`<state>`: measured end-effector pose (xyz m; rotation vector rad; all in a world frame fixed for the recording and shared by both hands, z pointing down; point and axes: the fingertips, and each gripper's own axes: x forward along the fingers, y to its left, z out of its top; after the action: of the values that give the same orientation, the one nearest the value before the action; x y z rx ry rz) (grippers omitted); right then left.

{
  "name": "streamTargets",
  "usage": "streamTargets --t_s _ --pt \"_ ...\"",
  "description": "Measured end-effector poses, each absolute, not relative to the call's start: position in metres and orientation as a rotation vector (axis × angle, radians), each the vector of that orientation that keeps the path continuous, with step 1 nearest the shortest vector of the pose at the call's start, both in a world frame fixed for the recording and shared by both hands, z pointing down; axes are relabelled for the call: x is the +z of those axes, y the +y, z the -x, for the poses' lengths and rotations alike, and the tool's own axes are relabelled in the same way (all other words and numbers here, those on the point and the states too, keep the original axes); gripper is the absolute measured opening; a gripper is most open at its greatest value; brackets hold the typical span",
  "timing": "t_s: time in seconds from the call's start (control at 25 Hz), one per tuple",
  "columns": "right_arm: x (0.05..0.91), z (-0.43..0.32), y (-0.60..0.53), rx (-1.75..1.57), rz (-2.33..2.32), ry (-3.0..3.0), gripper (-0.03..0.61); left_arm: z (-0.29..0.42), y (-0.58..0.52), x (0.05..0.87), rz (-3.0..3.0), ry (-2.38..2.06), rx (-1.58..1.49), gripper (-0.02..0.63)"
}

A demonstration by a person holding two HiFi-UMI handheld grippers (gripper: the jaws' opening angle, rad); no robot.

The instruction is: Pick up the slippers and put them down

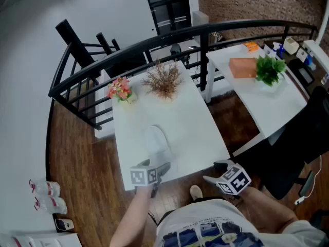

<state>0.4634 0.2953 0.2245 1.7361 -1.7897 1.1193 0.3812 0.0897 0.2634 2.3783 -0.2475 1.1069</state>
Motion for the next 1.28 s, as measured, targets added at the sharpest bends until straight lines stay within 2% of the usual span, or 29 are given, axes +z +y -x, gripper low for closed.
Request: streamTargets --t_s 0.08,0.4,0.72,1.28 --pt "0.223 -0.481 0.294 1.115 -1.748 -1.788 0.308 -0.404 0.071 0.276 -2.359 -0.295 1.129 0.496" --pt "0.228 -0.522 0.293 1.113 -1.75 -1.786 0.308 -0.461 0.021 0.332 -2.179 -0.484 1.195 0.514" --pt "0.23 -0.534 0.299 1.145 -1.798 -1.801 0.308 -0.467 -0.004 0.385 -2.09 -0.716 1.471 0.555" --pt "0.232 -0.56 0.301 1.169 -1.833 -1.828 0.308 -0.458 0.005 0.389 -1.993 -0.745 1.506 0.584"
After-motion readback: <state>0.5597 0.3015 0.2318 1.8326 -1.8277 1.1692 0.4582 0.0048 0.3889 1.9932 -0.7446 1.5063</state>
